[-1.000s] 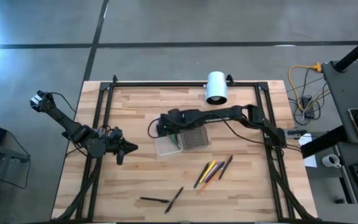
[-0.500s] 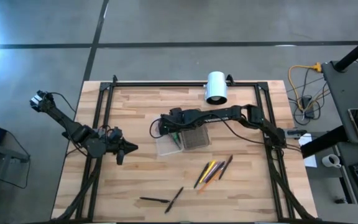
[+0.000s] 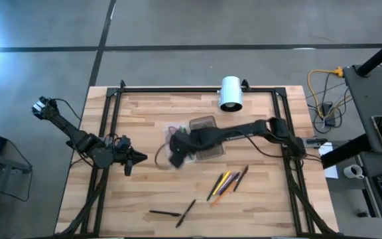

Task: Pick & place school supplies into a supply box
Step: Put the black pen into the black supply box

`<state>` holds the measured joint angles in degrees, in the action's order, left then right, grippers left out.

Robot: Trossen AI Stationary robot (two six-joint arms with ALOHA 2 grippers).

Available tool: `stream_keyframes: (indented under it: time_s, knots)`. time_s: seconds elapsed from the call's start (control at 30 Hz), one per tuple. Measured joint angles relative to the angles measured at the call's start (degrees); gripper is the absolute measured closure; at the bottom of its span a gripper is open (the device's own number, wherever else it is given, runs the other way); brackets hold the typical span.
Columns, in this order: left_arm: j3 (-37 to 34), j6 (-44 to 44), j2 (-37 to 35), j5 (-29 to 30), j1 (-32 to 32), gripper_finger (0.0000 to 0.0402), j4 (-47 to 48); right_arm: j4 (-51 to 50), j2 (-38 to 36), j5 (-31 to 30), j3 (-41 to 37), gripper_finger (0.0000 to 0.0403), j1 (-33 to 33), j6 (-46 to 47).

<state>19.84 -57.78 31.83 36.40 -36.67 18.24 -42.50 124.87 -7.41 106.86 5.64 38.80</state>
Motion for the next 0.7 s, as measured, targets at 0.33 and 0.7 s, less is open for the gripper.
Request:
stream_keyframes:
  time_s: [0.33, 0.7]
  knots:
    - [0.00, -0.06, 0.02, -1.47, -0.04, 0.0379, -1.11, -1.38, -0.10, 2.10, 0.65, 0.0275, 13.48, -9.16]
    - [0.00, 0.09, 0.48, -1.95, -0.04, 0.0379, -1.68, -29.24, -0.01, 0.07, 1.13, 0.0256, 21.76, -13.49]
